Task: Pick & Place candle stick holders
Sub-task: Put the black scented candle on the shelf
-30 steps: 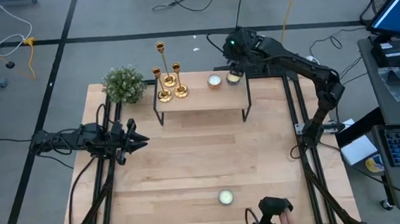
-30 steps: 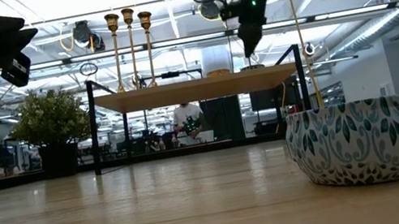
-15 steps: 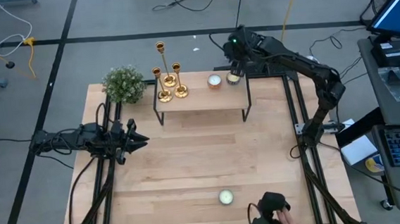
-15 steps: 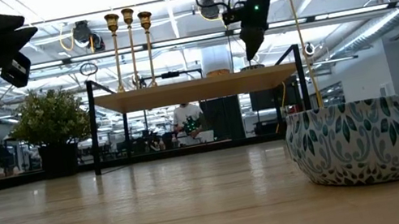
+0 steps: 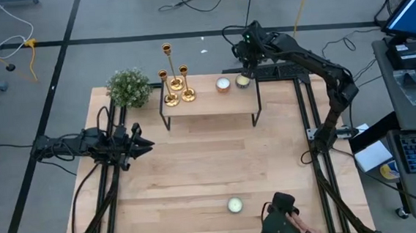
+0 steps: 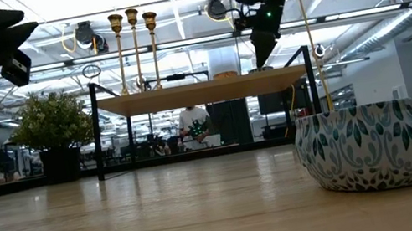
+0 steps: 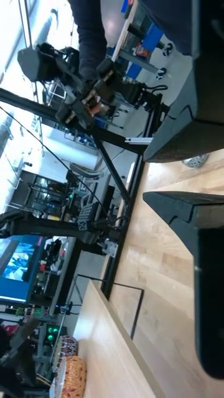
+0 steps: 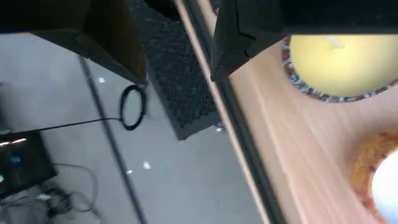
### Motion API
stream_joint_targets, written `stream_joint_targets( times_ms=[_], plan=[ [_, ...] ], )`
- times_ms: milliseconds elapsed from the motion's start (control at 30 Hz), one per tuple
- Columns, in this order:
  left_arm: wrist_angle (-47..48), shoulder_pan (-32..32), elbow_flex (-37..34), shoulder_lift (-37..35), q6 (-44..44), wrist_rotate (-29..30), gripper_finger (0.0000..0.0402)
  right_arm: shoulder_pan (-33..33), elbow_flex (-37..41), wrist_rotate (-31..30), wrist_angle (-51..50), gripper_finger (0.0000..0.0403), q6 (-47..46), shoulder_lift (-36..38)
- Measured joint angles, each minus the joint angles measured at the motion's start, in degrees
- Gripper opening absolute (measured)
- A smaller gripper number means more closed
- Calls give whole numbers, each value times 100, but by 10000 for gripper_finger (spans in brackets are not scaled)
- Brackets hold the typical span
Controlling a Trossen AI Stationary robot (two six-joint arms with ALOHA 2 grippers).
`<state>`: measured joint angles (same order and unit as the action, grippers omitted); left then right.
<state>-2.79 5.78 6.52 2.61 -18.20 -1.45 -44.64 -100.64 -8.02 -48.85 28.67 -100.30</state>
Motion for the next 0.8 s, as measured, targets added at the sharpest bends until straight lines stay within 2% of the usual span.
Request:
stream_joint_targets(
  times_ms=[433,800],
  plan=[
    [-41,-2,0,-2,-11,0,86,-113,4,661,-222,173,-151,-85],
    [-41,-1,0,-1,-9,0,86,-98,486,665,-124,173,-248,-89]
  ],
)
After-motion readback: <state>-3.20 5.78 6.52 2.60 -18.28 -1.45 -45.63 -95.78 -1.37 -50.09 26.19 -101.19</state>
